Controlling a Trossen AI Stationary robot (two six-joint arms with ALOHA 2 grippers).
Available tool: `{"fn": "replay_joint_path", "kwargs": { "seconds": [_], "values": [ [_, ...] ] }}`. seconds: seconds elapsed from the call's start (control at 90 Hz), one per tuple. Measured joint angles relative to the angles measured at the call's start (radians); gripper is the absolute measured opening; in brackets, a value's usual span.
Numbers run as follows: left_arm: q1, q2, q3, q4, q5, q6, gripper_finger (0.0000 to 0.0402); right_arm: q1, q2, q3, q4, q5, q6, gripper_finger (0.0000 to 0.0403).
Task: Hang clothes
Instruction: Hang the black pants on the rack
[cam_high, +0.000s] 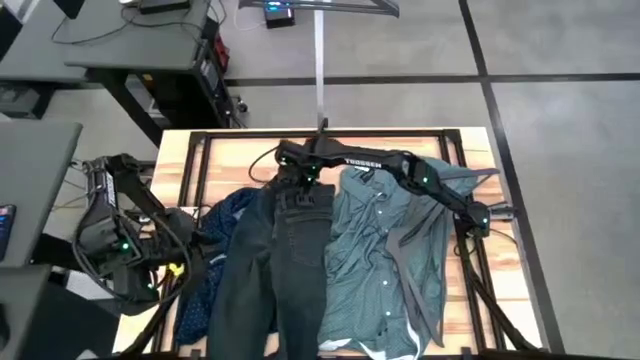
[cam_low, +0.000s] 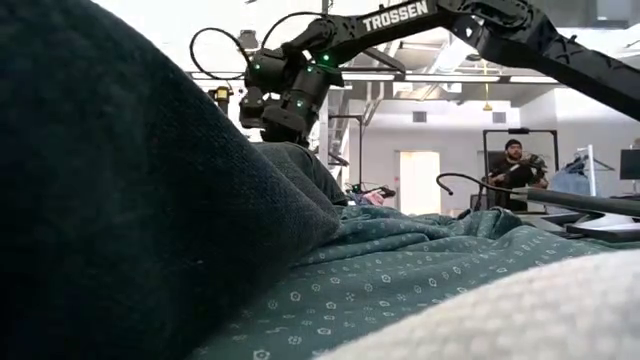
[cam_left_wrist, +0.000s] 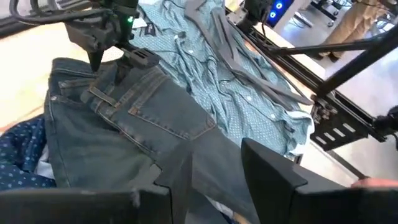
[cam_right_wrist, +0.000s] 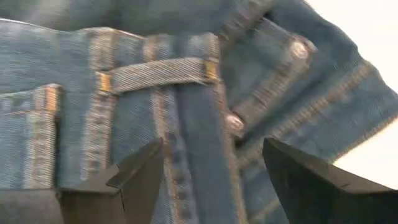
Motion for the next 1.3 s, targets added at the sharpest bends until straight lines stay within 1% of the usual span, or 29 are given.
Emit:
{"fn": "replay_joint_path", "kwargs": {
  "seconds": [0.067,0.156,0.289,0.411,0.489,0.544,0.589,0.667,0.744,0.767,0.8,1.011,1.133,1.3],
  "values": [
    [0.006,0.0,0.0,0.0,0.0,0.003,0.012,-0.009,0.0,-0.01,-0.005,-0.044,0.001,0.026],
    [0.011,0.0,0.0,0.0,0.0,0.012,0.012,-0.003,0.0,-0.019,0.0,-0.07,0.0,0.026],
    [0.017,0.0,0.0,0.0,0.0,0.026,0.012,0.016,-0.001,-0.071,0.057,-0.072,0.007,0.026],
    [0.017,0.0,0.0,0.0,0.0,0.03,0.012,0.027,0.001,-0.09,0.046,-0.072,0.007,0.0259],
    [0.017,0.0,0.0,0.0,0.0,0.031,0.012,0.033,-0.001,-0.095,0.047,-0.072,0.007,0.0248],
    [0.017,0.0,0.0,0.0,0.0,0.04,0.012,0.033,-0.001,-0.097,0.043,-0.085,0.007,0.0226],
    [0.017,0.0,0.0,0.0,0.0,0.046,0.012,0.033,0.0,-0.097,0.04,-0.106,0.014,0.0198],
    [0.017,0.0,0.0,0.0,0.0,0.055,0.012,0.03,-0.001,-0.097,0.047,-0.146,0.044,0.0132],
    [0.017,0.0,0.0,0.0,0.0,0.058,0.012,0.019,0.0,-0.097,0.051,-0.186,0.081,0.0053],
    [0.017,0.0,0.0,0.0,0.0,0.058,0.012,0.017,0.0,-0.095,0.049,-0.203,0.094,0.0035],
    [0.017,0.0,0.0,0.0,0.0,0.058,0.012,0.013,0.0,-0.085,0.043,-0.223,0.119,0.0018],
    [0.017,0.0,0.0,0.0,0.0,0.058,0.012,-0.025,-0.03,0.023,0.063,-0.315,0.288,0.0006],
    [0.027,0.0,0.0,0.0,0.0,0.058,0.012,-0.053,-0.087,0.005,0.219,-0.393,0.474,0.0004],
    [0.044,0.0,0.0,0.0,-0.001,0.06,0.012,-0.104,-0.097,0.009,0.449,-0.402,0.747,0.0002]
  ]
}}
